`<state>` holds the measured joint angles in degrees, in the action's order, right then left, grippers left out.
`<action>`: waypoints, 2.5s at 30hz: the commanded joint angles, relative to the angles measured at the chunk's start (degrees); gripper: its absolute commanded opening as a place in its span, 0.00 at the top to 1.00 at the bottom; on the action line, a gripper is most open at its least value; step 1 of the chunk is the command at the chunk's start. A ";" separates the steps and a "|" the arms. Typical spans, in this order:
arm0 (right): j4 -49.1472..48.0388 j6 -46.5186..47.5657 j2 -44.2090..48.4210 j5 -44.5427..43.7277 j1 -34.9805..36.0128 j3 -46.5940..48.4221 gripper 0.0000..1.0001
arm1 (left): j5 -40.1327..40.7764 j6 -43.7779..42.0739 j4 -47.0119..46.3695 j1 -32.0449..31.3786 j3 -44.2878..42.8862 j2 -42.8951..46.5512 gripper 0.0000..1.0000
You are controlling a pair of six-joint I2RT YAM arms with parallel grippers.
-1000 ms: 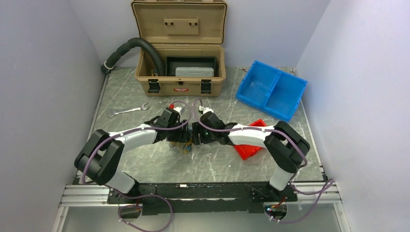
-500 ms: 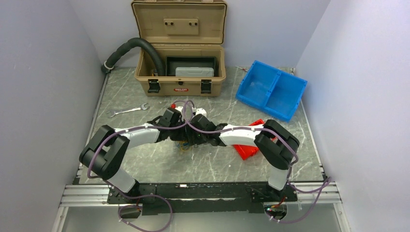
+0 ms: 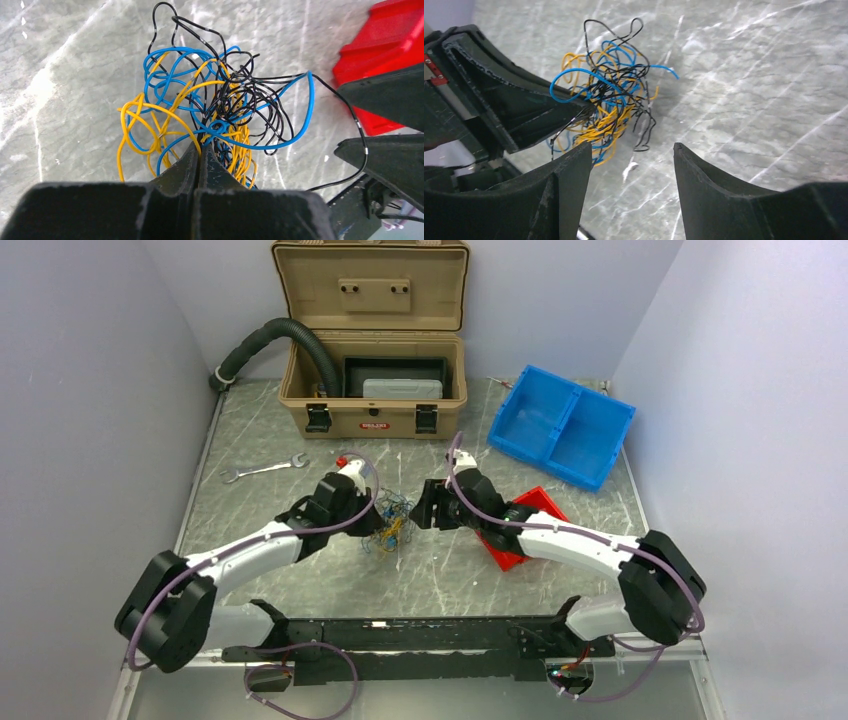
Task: Untangle the cables
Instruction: Untie the cable.
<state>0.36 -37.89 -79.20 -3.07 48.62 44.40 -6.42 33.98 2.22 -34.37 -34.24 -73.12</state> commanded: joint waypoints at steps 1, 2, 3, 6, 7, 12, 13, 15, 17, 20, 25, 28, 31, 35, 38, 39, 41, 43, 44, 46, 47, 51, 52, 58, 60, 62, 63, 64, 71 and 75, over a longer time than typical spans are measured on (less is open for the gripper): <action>-10.82 -4.43 3.47 10.14 -0.72 -4.20 0.37 | -2.34 2.07 -8.52 -0.31 2.58 4.86 1.00; -12.26 -4.78 3.41 11.23 -0.72 -4.45 0.37 | -2.78 2.21 -9.36 -0.33 2.78 5.66 1.00; -13.56 -5.02 3.05 12.43 -0.64 -4.64 0.37 | -3.18 2.42 -10.02 -0.32 3.04 6.03 1.00; -16.72 -5.64 1.38 14.40 -0.29 -4.42 0.36 | -4.21 2.82 -11.80 -0.63 3.84 7.15 1.00; -16.71 -5.61 0.58 14.45 -0.08 -3.87 0.36 | -4.37 2.91 -12.14 -0.74 3.98 7.46 1.00; -15.15 -6.25 -3.49 12.30 0.84 -1.30 0.38 | -5.64 3.36 -14.63 -1.39 5.29 9.74 1.00; -14.87 -6.50 -4.08 11.71 0.95 -0.98 0.39 | -5.91 3.47 -15.21 -1.54 5.62 10.24 1.00; -12.96 -7.19 -5.11 10.01 0.97 -0.14 0.43 | -5.90 3.83 -15.64 -1.65 6.07 11.06 1.00; -12.38 -7.78 -5.58 9.31 0.99 -0.25 0.47 | -5.72 4.19 -16.23 -1.73 6.77 11.86 1.00; -14.18 -8.73 -5.09 9.00 0.97 -1.46 0.61 | -6.06 4.58 -17.61 -1.76 7.64 12.30 1.00; -7.08 -7.69 -3.56 3.86 0.97 -0.16 0.81 | -0.20 3.59 -10.64 -1.86 6.03 12.89 1.00; -0.98 -6.94 -2.18 -1.68 0.98 0.67 0.85 | 8.34 3.66 -0.26 -1.68 2.53 12.84 1.00; 5.01 -7.85 -0.52 -7.06 0.38 0.12 0.91 | 16.45 4.38 9.99 -0.87 -1.03 12.84 1.00; 9.20 -10.17 3.10 -12.32 -1.66 -3.35 0.97 | 17.71 4.95 15.34 4.63 -0.71 14.83 1.00; 13.07 -12.42 6.19 -16.24 -3.55 -5.55 1.00 | 14.49 4.64 15.54 10.87 1.25 16.99 1.00; 14.71 -13.04 7.03 -18.10 -4.03 -5.91 1.00 | 14.06 4.47 15.91 12.47 1.62 17.50 1.00; 18.55 -14.51 8.51 -21.90 -4.59 -5.87 1.00 | 14.14 4.20 16.81 14.54 1.93 18.18 1.00; 22.31 -15.54 9.50 -25.57 -4.83 -5.17 1.00 | 14.89 4.22 17.71 15.29 1.96 18.59 1.00; 23.91 -16.00 9.90 -27.16 -4.91 -4.66 1.00 | 15.10 4.30 17.95 15.63 1.98 18.75 1.00; 25.53 -15.43 10.47 -28.73 -5.00 -3.96 1.00 | 15.36 4.54 18.44 16.15 1.98 18.78 1.00; 25.78 -15.12 10.77 -29.13 -5.04 -3.70 1.00 | 15.33 4.48 18.51 16.32 1.86 18.66 1.00; 18.14 -6.98 12.67 -22.38 -5.02 -4.83 1.00 | 11.16 2.05 16.28 16.35 1.99 18.46 1.00; 15.78 -5.27 13.05 -19.56 -5.07 -5.33 1.00 | 9.48 1.06 14.98 16.36 2.17 18.39 1.00; 10.42 -0.67 12.91 -13.18 -5.04 -4.90 0.82 | 3.38 -2.34 12.07 16.35 1.78 17.35 1.00; 10.20 1.66 11.78 -10.81 -5.04 -3.70 0.40 | -1.49 -4.18 10.09 16.36 1.74 16.83 1.00; 8.64 4.63 10.54 -7.10 -5.05 -3.18 0.25 | -7.57 -5.51 6.89 16.36 2.39 16.07 1.00; 7.92 6.07 9.53 -5.06 -5.07 -2.80 0.24 | -10.18 -5.76 5.34 16.31 2.74 15.44 1.00; 8.29 7.27 8.29 -3.99 -5.04 -1.93 0.24 | -12.12 -5.76 4.37 16.28 2.85 14.50 1.00; 10.59 10.21 -2.41 -3.98 -1.31 5.27 0.23 | -12.53 -5.29 3.41 14.80 3.37 10.41 1.00; 12.96 8.20 -7.41 -9.77 -0.53 9.00 0.24 | -10.46 -4.98 4.91 14.51 3.28 11.51 1.00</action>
<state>12.12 -29.87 -83.44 -8.34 47.48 48.73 -16.71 29.58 8.82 -19.51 -30.79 -62.85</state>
